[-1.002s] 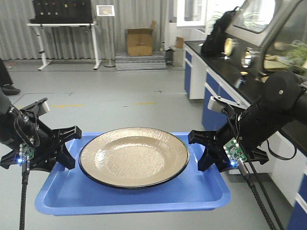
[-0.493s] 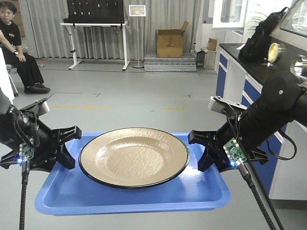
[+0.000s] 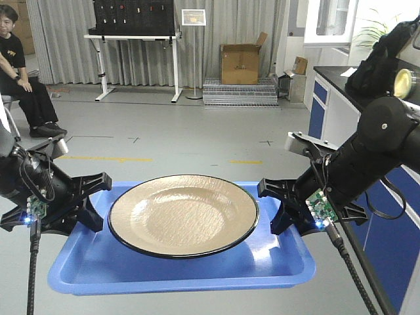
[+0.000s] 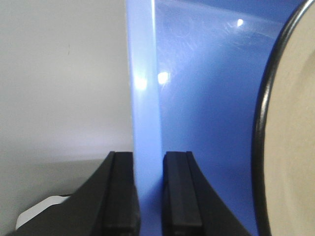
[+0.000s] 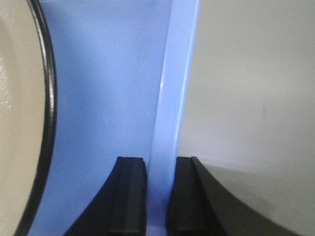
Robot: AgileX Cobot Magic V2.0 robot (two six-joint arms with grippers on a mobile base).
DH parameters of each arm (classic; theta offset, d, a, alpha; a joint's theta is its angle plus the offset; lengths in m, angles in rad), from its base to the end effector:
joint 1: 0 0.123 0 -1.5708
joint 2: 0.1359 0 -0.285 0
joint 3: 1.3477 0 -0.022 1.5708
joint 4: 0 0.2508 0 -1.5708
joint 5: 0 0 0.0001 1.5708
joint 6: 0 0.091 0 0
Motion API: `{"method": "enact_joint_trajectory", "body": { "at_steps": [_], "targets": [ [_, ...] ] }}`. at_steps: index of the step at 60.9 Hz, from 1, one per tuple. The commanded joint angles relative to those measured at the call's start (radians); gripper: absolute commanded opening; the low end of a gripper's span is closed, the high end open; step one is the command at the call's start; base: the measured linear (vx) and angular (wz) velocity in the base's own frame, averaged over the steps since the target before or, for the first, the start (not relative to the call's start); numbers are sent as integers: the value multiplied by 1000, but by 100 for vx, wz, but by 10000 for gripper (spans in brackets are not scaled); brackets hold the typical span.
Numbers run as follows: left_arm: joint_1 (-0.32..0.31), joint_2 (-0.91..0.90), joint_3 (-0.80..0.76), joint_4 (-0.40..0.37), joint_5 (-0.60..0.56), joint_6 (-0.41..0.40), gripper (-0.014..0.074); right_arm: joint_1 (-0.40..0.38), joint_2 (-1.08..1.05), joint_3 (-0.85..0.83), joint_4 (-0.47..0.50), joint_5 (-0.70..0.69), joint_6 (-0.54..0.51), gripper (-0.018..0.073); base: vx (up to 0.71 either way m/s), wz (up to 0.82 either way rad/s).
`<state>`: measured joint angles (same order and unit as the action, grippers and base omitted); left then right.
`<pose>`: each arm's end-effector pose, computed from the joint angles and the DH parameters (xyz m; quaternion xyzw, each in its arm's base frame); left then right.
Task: Place disk in tray to left cabinet
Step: 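Hold the tray with both grippers while the base turns away from the counter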
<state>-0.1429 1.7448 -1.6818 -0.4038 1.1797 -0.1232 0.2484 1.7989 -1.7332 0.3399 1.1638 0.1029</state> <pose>0.3651 -0.0859 0.3459 -0.0271 0.9590 -0.2222 0.1740 0.3705 0.1227 0.3387 -0.0377 0.9629 0.2001 0.1773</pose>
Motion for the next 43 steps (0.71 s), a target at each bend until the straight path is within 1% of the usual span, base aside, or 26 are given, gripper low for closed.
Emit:
{"method": "enact_joint_trajectory", "body": {
  "at_steps": [1,43],
  "targets": [
    [-34,-60,-39,-209,-35,-14,0,30,-58,-43,190,-72,-10,-6,52,0],
    [-34,-60,-39,-209,-32,-14,0,30,-58,-43,190,-75,-10,-6,56,-2]
  ]
}}
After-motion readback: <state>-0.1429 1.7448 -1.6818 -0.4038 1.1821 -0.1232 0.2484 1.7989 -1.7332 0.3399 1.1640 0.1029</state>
